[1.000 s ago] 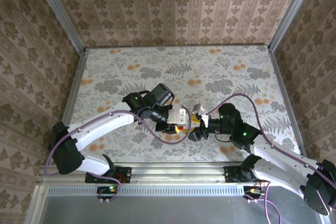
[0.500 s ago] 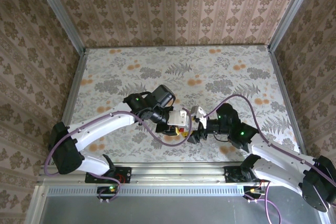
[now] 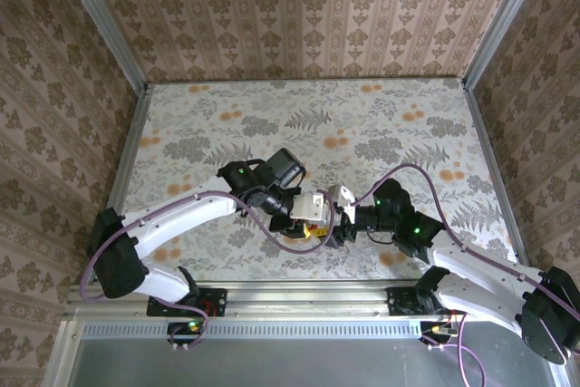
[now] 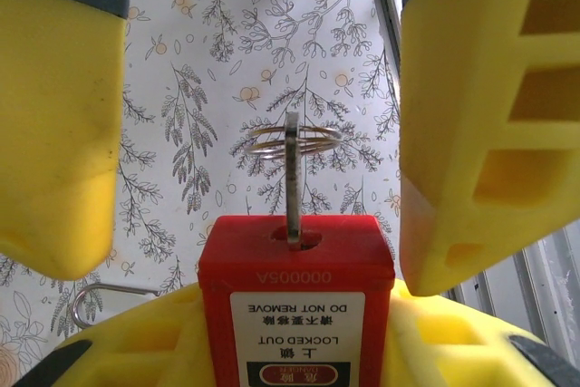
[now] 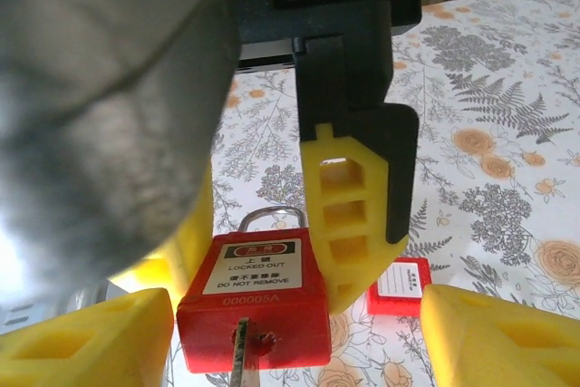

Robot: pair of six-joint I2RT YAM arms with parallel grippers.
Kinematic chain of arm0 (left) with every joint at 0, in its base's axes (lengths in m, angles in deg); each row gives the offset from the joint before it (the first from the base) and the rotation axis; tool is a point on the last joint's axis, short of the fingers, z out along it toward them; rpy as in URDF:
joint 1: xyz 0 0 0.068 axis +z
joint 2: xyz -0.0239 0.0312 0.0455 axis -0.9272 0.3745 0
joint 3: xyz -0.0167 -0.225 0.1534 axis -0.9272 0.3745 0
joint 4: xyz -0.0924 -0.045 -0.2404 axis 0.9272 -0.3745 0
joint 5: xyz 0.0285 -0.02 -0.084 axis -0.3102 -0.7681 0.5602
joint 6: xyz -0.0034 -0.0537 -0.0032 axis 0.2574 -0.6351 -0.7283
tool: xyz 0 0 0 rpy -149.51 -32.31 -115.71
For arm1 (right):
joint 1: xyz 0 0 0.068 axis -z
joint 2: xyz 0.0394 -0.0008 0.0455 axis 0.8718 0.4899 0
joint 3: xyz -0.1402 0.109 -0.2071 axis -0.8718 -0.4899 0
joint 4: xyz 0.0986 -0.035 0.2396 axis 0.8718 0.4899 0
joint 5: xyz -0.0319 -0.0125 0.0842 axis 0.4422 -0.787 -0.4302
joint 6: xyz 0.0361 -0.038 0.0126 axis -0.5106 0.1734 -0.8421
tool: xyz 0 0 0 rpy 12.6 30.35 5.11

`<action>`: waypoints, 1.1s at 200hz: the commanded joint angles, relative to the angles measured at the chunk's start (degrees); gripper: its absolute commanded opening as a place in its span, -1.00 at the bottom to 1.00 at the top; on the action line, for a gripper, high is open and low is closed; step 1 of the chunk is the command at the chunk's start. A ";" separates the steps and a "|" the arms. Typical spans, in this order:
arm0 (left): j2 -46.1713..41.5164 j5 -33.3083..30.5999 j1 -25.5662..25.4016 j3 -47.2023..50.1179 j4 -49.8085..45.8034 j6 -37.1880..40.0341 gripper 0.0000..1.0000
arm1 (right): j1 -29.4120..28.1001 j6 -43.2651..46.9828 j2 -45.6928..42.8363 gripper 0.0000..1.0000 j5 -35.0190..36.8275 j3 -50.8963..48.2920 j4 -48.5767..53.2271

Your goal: Unlock with the key

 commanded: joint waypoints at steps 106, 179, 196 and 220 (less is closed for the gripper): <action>0.25 2.56 -0.22 -2.72 -0.84 1.47 -1.00 | -1.19 1.10 0.77 0.18 -3.03 -0.30 -0.05; 0.41 2.67 -0.26 -2.74 -0.42 1.75 -1.00 | -1.49 0.60 1.13 -0.13 -3.77 -0.29 -0.02; 0.44 2.75 -0.29 -2.75 -0.33 1.82 -1.00 | -1.61 0.54 1.21 -0.08 -3.90 -0.11 0.41; 0.55 2.85 -0.20 -2.89 -0.60 2.06 -1.00 | -1.87 0.40 1.39 0.13 -4.30 -0.12 0.63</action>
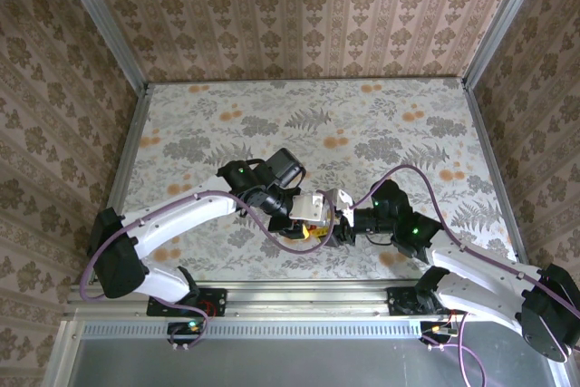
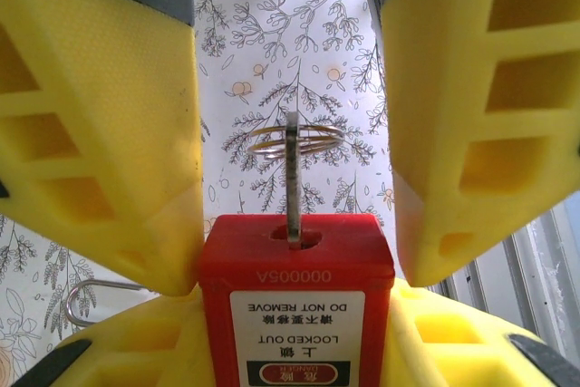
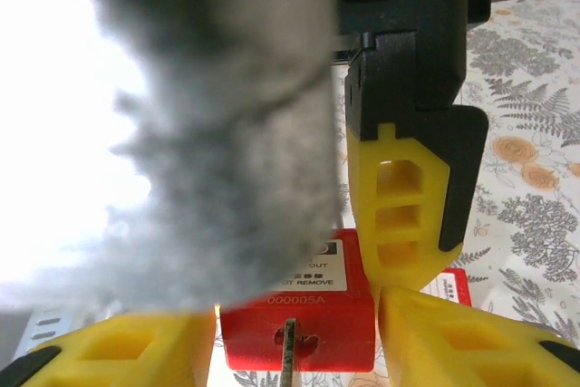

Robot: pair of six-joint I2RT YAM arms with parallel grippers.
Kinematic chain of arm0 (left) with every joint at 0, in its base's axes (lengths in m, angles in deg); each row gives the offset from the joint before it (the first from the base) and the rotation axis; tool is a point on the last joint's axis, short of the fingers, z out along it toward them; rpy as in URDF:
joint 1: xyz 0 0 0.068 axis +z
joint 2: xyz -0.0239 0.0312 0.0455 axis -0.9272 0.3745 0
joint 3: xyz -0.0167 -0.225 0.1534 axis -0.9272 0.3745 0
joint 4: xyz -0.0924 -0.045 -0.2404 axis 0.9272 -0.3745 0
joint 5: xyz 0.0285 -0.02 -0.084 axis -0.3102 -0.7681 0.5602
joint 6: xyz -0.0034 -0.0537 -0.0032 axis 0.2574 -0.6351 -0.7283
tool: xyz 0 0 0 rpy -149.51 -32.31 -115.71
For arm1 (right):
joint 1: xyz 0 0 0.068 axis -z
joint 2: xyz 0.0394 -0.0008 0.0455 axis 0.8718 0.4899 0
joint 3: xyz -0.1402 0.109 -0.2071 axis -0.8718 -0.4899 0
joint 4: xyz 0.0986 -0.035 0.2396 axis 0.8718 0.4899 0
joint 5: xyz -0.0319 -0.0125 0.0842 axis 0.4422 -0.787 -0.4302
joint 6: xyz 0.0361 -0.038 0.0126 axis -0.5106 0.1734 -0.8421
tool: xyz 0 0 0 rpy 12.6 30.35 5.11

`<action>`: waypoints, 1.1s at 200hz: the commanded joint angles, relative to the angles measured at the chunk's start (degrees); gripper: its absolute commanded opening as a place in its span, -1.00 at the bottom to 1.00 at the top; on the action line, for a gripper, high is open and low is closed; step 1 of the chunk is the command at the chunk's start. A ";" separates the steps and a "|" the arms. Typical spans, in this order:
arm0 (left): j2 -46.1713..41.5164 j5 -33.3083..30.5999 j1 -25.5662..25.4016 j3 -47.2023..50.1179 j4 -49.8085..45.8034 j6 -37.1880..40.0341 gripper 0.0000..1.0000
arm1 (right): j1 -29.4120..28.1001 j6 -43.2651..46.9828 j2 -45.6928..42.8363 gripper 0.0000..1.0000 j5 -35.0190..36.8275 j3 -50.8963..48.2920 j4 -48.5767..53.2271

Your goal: Unlock with the key

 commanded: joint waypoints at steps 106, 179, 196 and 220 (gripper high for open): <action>0.21 4.16 -0.24 -2.59 1.74 1.23 -1.00 | -1.74 0.55 3.24 -0.01 -1.25 0.58 0.26; -0.55 4.34 -0.16 -1.57 3.37 0.59 -1.00 | -2.18 0.18 2.39 -0.30 -0.62 -0.12 1.01; -0.98 4.28 -0.12 -1.06 3.95 0.57 -1.00 | -2.20 0.26 1.72 -0.37 -0.79 -0.19 1.50; -1.11 4.23 0.02 -0.94 4.26 0.44 -1.00 | -2.26 0.16 1.61 -0.52 -1.13 -0.24 1.59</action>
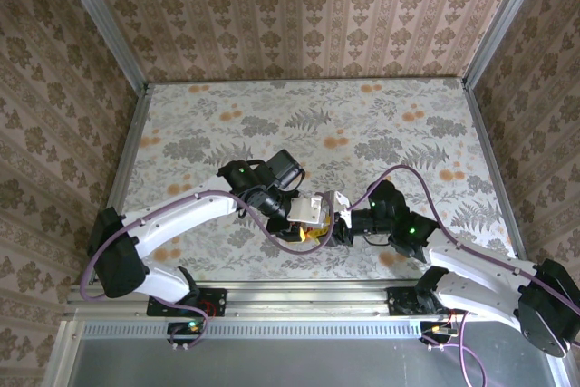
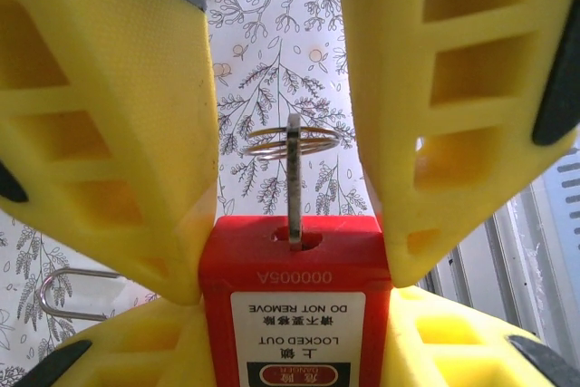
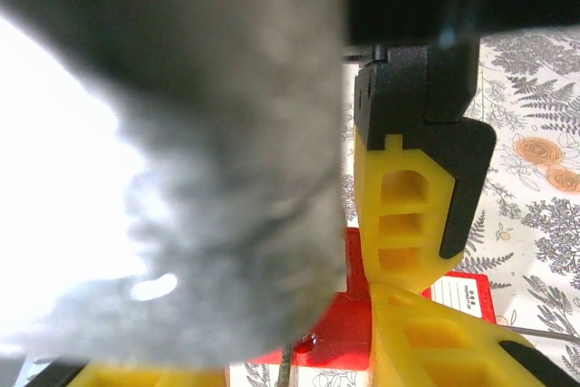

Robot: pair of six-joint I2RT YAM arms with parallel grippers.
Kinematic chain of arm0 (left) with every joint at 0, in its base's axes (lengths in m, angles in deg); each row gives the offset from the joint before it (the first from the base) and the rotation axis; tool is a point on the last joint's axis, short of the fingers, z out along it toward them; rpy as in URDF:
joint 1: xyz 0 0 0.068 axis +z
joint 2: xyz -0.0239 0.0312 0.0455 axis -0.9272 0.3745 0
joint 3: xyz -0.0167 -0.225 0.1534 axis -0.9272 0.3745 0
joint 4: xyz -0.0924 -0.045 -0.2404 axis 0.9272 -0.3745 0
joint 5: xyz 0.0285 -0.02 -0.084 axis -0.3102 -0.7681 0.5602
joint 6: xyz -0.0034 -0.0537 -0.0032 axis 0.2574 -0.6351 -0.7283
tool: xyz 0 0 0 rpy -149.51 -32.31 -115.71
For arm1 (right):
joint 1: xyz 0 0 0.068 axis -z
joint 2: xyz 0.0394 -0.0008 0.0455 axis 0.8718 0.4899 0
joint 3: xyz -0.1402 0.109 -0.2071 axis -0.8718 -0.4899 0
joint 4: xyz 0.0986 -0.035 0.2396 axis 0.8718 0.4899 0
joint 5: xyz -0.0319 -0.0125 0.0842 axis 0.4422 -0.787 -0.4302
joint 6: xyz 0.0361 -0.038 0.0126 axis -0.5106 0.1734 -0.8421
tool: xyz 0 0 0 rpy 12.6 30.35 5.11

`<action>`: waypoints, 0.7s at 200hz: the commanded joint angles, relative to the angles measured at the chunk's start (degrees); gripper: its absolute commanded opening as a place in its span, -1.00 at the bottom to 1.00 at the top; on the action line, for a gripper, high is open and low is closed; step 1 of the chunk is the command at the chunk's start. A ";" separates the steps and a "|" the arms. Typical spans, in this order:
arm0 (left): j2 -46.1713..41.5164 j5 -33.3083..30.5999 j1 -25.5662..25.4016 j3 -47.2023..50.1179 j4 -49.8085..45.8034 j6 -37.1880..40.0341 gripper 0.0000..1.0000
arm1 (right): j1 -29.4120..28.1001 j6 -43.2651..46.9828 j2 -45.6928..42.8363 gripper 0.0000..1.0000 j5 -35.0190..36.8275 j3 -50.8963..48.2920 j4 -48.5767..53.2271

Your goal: Unlock with the key

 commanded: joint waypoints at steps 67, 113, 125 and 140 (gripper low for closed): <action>-2.94 0.92 0.66 2.17 10.26 -4.03 -0.01 | -1.08 0.45 -1.31 -0.80 1.14 -0.07 3.63; -7.67 -0.69 1.40 8.21 16.04 -6.65 0.40 | -0.91 0.59 -2.00 -0.86 2.29 0.41 4.77; -8.50 -0.91 1.71 9.25 16.77 -7.20 0.48 | -0.76 0.62 -1.81 -0.87 2.34 0.61 5.05; -9.26 -1.21 1.98 10.19 17.16 -7.75 0.53 | -0.59 0.62 -1.52 -0.89 2.51 0.79 5.29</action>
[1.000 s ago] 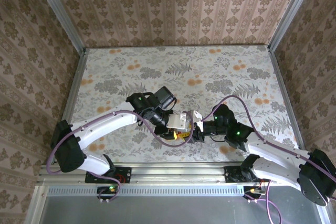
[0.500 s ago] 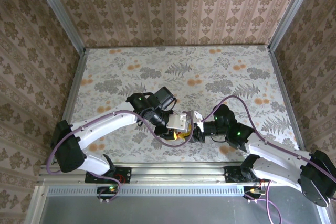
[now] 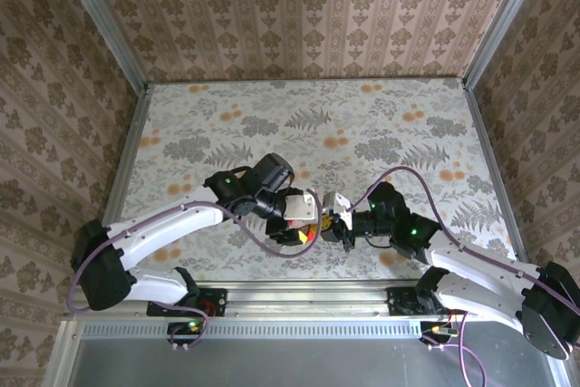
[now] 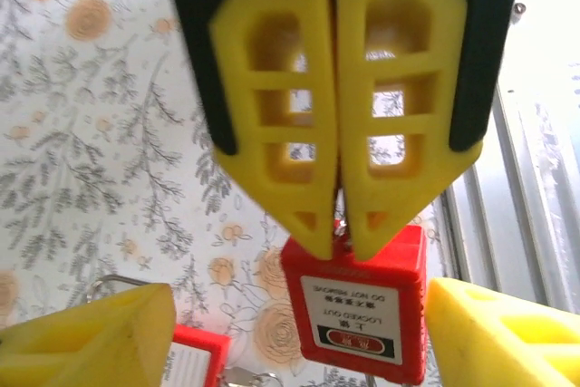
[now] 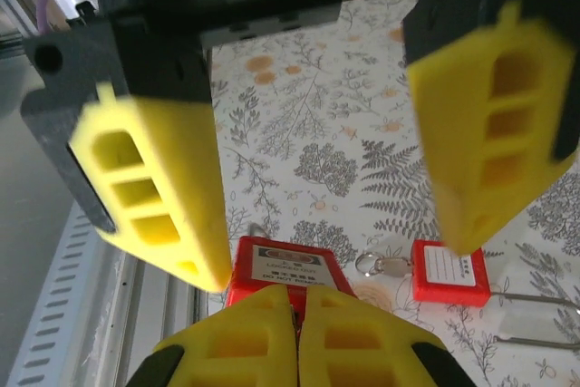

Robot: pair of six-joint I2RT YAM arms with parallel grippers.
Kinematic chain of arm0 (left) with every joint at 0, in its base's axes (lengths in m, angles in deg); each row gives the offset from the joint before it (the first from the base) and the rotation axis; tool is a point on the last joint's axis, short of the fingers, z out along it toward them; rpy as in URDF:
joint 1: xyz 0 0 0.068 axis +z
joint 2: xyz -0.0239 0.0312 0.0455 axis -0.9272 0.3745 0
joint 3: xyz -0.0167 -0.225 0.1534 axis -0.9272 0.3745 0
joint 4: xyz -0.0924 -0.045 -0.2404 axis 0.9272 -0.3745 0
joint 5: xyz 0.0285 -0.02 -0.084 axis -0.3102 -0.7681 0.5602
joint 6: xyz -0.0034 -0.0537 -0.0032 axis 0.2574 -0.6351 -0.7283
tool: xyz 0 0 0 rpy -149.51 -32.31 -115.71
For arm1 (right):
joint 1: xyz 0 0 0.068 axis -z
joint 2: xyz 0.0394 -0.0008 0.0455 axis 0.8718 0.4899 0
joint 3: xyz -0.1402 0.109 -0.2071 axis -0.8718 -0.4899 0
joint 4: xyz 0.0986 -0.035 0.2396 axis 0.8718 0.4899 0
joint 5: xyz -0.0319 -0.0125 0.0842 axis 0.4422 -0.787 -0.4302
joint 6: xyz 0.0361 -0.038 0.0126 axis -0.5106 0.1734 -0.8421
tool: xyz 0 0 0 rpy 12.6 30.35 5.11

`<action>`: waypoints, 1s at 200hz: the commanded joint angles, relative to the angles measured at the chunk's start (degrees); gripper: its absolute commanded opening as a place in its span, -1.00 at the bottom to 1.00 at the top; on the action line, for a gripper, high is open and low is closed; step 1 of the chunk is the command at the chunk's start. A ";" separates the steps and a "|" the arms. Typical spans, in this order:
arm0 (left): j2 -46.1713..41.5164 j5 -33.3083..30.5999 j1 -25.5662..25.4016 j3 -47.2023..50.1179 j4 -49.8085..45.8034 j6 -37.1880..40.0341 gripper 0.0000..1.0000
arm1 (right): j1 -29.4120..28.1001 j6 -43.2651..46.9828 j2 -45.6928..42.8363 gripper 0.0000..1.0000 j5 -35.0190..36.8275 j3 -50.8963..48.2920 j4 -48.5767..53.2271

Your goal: Unlock with the key

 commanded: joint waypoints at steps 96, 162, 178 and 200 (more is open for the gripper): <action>-8.19 -0.04 4.77 6.94 7.95 -6.87 0.63 | 0.36 0.12 0.07 -0.95 0.73 0.89 1.02; -14.29 -6.44 7.43 12.55 17.42 -25.28 0.68 | 0.65 0.04 -0.88 -0.98 2.53 0.89 0.79; -15.24 -7.84 9.11 14.17 19.65 -34.01 0.73 | 0.87 0.21 -1.35 -0.97 3.53 0.60 0.73; -15.85 -7.69 12.29 16.21 20.79 -46.53 0.84 | 1.28 0.36 -1.95 -0.98 4.76 0.52 0.66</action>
